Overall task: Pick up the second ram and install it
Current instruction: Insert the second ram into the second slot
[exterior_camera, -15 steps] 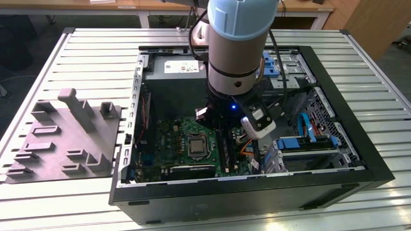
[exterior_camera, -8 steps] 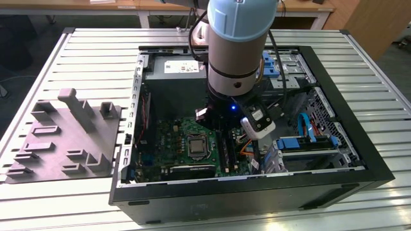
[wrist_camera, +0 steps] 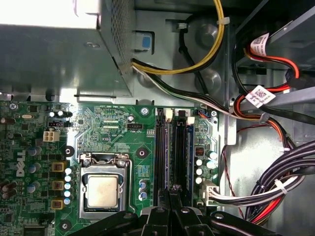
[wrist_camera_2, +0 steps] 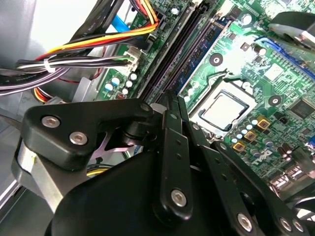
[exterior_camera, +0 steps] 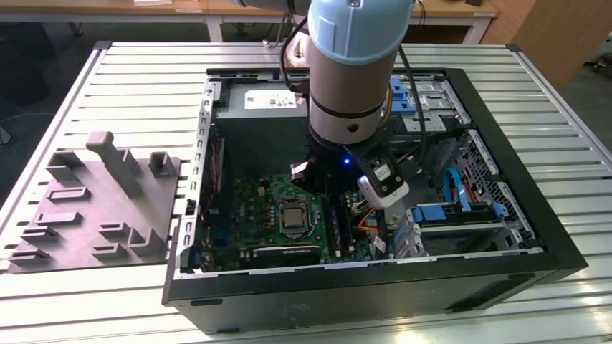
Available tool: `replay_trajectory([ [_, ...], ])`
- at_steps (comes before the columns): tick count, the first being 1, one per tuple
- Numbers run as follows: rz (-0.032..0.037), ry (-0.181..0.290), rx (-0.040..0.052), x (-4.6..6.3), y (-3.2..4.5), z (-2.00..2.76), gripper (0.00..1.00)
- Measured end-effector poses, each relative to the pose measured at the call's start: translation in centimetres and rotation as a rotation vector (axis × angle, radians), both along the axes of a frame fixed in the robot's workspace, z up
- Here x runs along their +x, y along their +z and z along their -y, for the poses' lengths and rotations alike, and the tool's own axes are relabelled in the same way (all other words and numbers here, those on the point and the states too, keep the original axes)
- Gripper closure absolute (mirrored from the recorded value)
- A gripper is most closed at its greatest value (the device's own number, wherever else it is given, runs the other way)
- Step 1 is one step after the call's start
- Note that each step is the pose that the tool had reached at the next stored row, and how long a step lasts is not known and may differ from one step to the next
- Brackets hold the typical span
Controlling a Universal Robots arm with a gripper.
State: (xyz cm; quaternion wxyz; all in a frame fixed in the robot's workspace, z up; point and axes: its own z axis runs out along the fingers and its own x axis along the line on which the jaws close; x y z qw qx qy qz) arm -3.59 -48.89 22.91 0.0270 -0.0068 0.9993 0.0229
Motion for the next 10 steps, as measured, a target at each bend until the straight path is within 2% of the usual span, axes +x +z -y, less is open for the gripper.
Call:
replay_trajectory([
  [10, 0.0000, -0.001, 0.0008, -0.03, -0.07, -0.05, 0.89],
])
